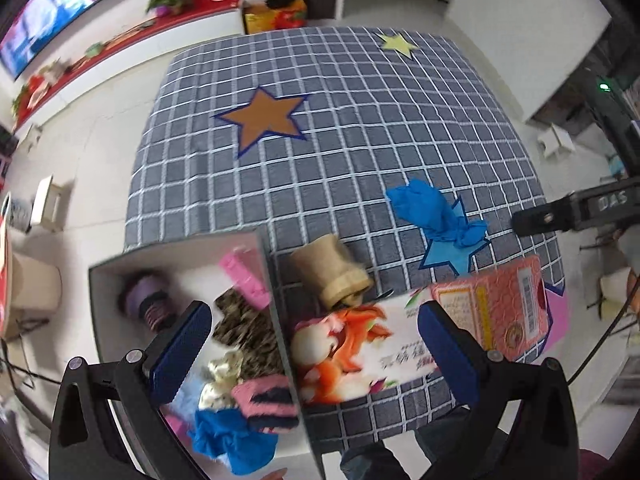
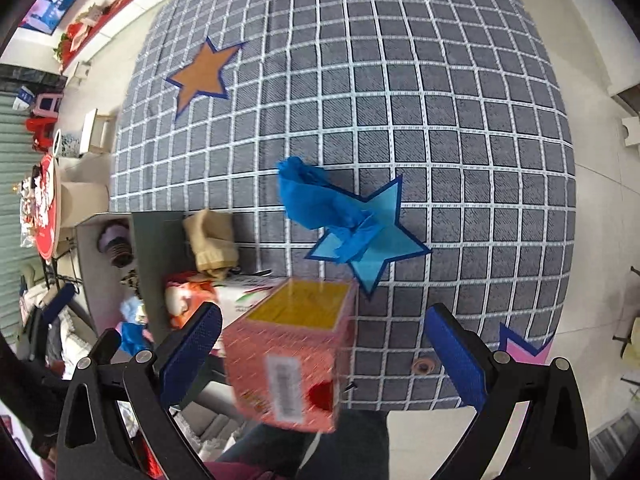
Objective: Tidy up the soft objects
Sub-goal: 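Grasp the blue cloth with the right tool while the left tool grasps the beige knit sock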
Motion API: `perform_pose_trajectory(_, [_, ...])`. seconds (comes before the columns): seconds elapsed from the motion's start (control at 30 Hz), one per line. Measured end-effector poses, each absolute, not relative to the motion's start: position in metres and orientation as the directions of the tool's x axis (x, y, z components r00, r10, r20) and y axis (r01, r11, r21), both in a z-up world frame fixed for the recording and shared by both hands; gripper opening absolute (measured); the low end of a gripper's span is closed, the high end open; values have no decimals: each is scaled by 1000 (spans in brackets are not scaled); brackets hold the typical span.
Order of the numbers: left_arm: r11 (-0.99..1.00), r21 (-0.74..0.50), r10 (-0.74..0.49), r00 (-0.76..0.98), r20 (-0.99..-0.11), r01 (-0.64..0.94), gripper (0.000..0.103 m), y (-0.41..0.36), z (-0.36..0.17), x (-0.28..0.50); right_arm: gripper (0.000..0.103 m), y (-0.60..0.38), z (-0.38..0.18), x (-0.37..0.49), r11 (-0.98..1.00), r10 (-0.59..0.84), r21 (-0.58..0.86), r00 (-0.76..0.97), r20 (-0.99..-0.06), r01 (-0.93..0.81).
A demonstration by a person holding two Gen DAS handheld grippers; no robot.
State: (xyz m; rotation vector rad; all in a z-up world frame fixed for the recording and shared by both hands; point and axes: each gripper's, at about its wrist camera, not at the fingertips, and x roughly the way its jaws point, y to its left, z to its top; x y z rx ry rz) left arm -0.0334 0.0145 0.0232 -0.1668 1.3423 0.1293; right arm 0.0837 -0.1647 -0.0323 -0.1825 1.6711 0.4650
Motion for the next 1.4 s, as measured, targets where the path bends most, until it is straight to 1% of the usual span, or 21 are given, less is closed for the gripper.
perform_pose_trajectory(0.17, [978,-94,-66,151,-986,-184,103,-1,8,-1,102,-155,-75,108,880,87,184,-231,-969,-438])
perform_pose_trajectory(0.27, [980,-82,-66,94,-993,-182,103,-9,-12,17,102,-141,-101,121,855,54,179,-259,-964,-487])
perform_pose_trajectory(0.4, [975,-77,-78,5,-997,-206,103,-14,-44,33,102,-121,-133,132,805,40,192,-272,-962,-562])
perform_pose_trajectory(0.5, [966,-92,-107,-48,-993,-242,103,-12,-65,43,102,-111,-157,136,758,-15,153,-252,-968,-634])
perform_pose_trajectory(0.7, [949,-91,-144,-157,-977,-303,103,-13,-110,59,102,-113,-181,137,728,-89,59,-179,-980,-684])
perform_pose_trajectory(1.0, [913,-57,-188,-293,-937,-404,103,-7,-162,63,102,-134,-188,139,724,-65,49,-139,-988,-688])
perform_pose_trajectory(1.13, [896,-76,-221,-291,-931,-438,103,-10,-176,65,102,-145,-187,157,727,-82,8,-99,-992,-687])
perform_pose_trajectory(1.27, [897,-95,-218,-244,-945,-433,103,-24,-179,79,102,-164,-177,170,738,-112,-60,-35,-993,-672])
perform_pose_trajectory(1.4, [897,-210,-278,-126,-952,-389,103,-43,-163,107,102,-196,-174,198,774,-148,-112,-6,-989,-623])
